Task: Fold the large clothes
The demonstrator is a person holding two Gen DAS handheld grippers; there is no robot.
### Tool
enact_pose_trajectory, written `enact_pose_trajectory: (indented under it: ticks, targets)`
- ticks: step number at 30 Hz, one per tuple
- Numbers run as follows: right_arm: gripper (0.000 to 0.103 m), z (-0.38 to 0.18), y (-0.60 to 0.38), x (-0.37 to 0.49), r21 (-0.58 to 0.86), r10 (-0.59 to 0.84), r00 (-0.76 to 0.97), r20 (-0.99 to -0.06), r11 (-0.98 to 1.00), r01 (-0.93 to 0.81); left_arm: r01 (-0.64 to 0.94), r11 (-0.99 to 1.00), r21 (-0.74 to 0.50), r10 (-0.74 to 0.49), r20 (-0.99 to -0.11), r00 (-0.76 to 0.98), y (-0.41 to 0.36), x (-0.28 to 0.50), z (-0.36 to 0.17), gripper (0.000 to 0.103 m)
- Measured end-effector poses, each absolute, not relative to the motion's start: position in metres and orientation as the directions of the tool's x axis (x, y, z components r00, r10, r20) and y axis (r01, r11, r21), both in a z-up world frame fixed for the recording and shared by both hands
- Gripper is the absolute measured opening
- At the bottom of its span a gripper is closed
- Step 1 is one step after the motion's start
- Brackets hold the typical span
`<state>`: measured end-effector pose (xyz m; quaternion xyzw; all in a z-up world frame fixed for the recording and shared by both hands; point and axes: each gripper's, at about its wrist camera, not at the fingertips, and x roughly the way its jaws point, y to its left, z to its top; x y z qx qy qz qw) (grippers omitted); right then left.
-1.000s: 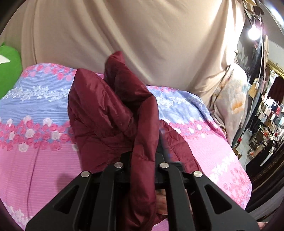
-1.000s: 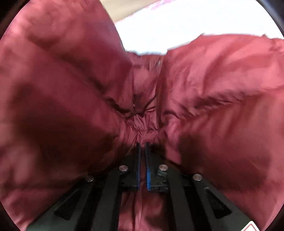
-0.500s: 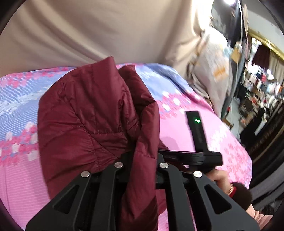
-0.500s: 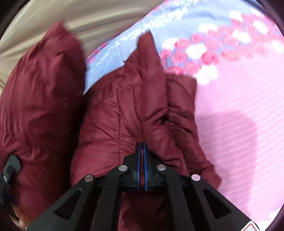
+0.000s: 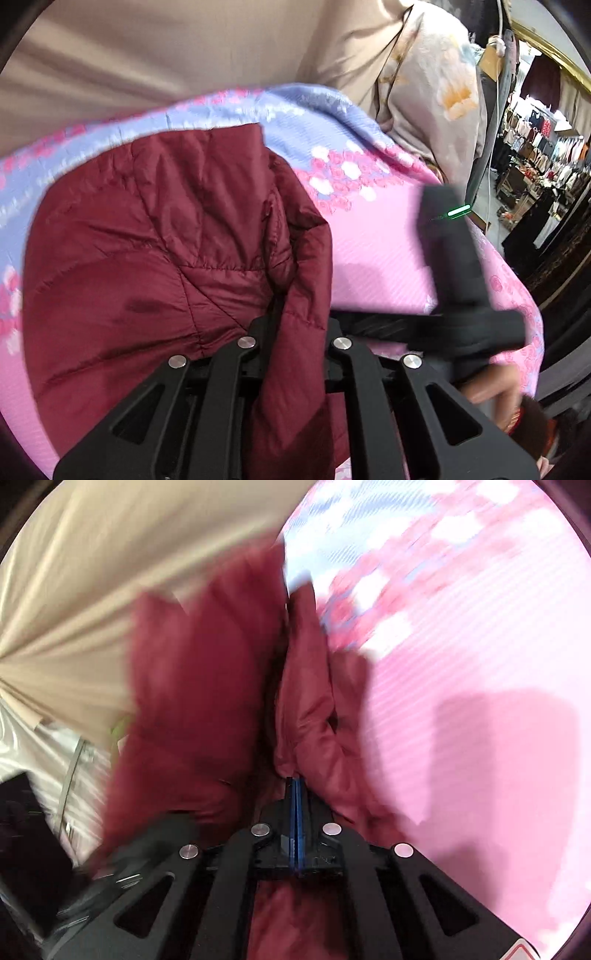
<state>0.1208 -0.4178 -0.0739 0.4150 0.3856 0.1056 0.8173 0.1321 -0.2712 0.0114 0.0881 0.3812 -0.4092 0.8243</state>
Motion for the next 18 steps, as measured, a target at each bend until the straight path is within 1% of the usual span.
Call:
enact_pose_trajectory:
  ticks: [1,3,4,5,6,7,8,9,10,11,12,13,14,15,16,18]
  targets:
    - [0.011,-0.067,-0.424,0.112,0.749,0.464,0.7,-0.543,0.645,0.153,0.74,0.651,-0.167,-0.602,-0.708,0.37,-0.272,0.133,0.007,0.011]
    - [0.014,-0.05,-0.433,0.092,0.697,0.37,0.74,-0.562,0.693,0.183,0.742,0.652,-0.159,-0.595,-0.713,0.371,-0.277,0.132,-0.002,0.017]
    - [0.016,-0.042,-0.435,0.081,0.67,0.329,0.753,-0.57,0.717,0.195,0.748,0.645,-0.159,-0.599,-0.713,0.365,-0.28,0.131,-0.007,0.03]
    - [0.018,-0.039,-0.435,0.08,0.659,0.314,0.757,-0.573,0.726,0.197,0.766,0.62,-0.168,-0.613,-0.713,0.341,-0.284,0.129,-0.01,0.05]
    - [0.018,-0.032,-0.433,0.074,0.642,0.295,0.763,-0.575,0.74,0.198,0.782,0.598,-0.173,-0.626,-0.71,0.322,-0.288,0.127,-0.013,0.058]
    - [0.02,-0.029,-0.428,0.071,0.63,0.285,0.767,-0.575,0.753,0.192,0.798,0.579,-0.168,-0.639,-0.702,0.315,-0.289,0.121,-0.013,0.069]
    - [0.023,-0.025,-0.423,0.076,0.611,0.273,0.771,-0.575,0.77,0.183,0.806,0.569,-0.162,-0.647,-0.693,0.318,-0.288,0.114,-0.01,0.074]
    - [0.025,-0.017,-0.413,0.076,0.582,0.253,0.777,-0.576,0.795,0.172,0.807,0.569,-0.161,-0.654,-0.683,0.325,-0.284,0.107,-0.005,0.075]
    - [0.032,-0.008,-0.403,0.072,0.551,0.23,0.783,-0.577,0.818,0.166,0.803,0.573,-0.165,-0.662,-0.67,0.335,-0.278,0.1,0.001,0.079]
    - [0.041,0.004,-0.391,0.063,0.518,0.205,0.79,-0.578,0.84,0.161,0.797,0.576,-0.182,-0.681,-0.646,0.345,-0.262,0.09,0.012,0.083]
    - [0.046,0.016,-0.39,0.058,0.48,0.176,0.799,-0.575,0.863,0.155,0.793,0.575,-0.201,-0.698,-0.626,0.348,-0.25,0.083,0.021,0.085]
    - [0.055,0.026,-0.386,0.052,0.437,0.148,0.809,-0.569,0.888,0.145,0.783,0.579,-0.227,-0.715,-0.603,0.354,-0.232,0.076,0.031,0.089]
    - [0.061,0.038,-0.378,0.048,0.401,0.129,0.815,-0.564,0.906,0.134,0.768,0.588,-0.253,-0.727,-0.582,0.364,-0.213,0.07,0.039,0.09]
    - [0.063,0.036,-0.375,0.049,0.384,0.125,0.82,-0.559,0.915,0.122,0.745,0.603,-0.286,-0.737,-0.557,0.383,-0.183,0.066,0.048,0.091]
    - [0.067,0.036,-0.368,0.043,0.379,0.139,0.825,-0.547,0.921,0.096,0.718,0.621,-0.314,-0.741,-0.535,0.406,-0.154,0.063,0.055,0.094]
    - [0.073,0.034,-0.357,0.034,0.403,0.192,0.828,-0.527,0.914,0.045,0.655,0.675,-0.339,-0.715,-0.518,0.469,-0.112,0.062,0.059,0.095]
